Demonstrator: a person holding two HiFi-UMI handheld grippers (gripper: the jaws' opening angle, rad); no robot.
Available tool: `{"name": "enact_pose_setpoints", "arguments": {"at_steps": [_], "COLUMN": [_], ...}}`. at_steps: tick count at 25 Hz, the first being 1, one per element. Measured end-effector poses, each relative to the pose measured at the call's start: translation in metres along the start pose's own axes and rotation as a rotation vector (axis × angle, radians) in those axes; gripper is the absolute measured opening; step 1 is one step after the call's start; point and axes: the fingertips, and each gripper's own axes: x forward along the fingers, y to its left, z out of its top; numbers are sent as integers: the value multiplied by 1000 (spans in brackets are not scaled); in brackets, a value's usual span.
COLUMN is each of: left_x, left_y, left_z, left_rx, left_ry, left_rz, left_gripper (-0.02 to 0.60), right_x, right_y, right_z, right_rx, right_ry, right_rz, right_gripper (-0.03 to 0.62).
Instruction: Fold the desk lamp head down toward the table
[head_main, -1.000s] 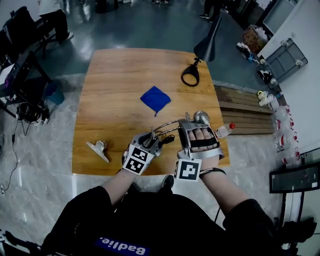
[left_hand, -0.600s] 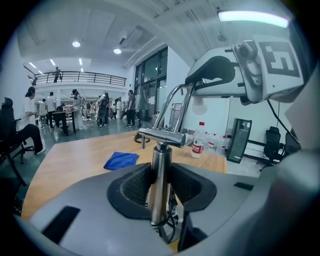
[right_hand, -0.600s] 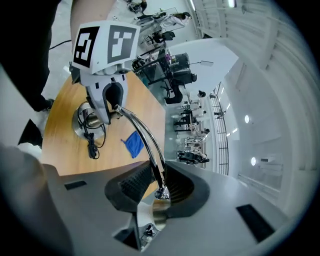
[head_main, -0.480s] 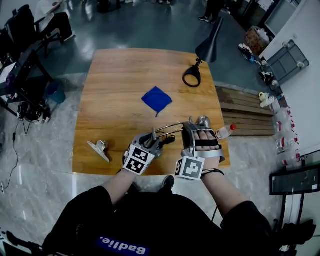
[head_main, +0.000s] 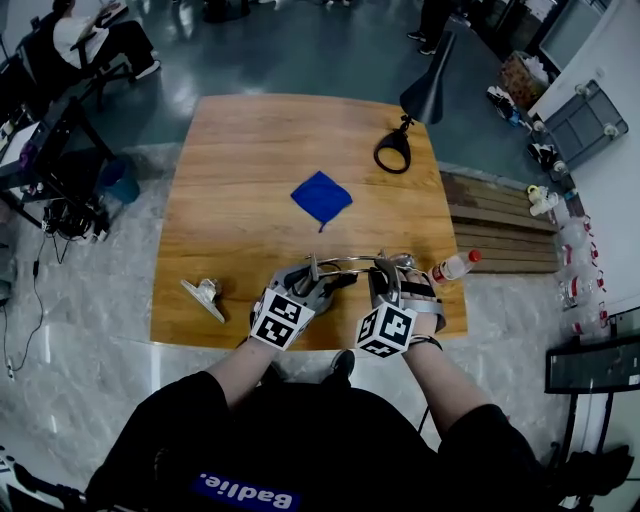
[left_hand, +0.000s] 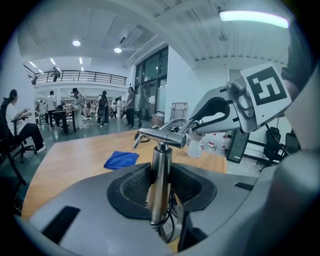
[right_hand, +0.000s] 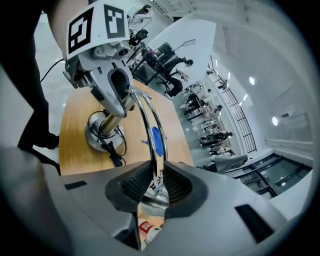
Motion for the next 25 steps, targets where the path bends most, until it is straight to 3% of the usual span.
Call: {"name": "enact_pose_setpoints", "arguments": {"at_steps": [11,16,25], "left_x": [0,1,-1], "left_y": [1,0,1], "left_z": [2,3,3], "left_rx": [-9,-16,-24], "left_ry": [7,0,-7], "left_rz": [6,9,15], "left_gripper": [129,129,129], "right_x": [21,28,35], "right_y": [26,35,46], "right_z": [-2,-1,4], "right_rx": [171,279,391], "right_ry": [-74,-163,-219], "right_rz": [146,192,211], "right_gripper": [77,77,77]}}
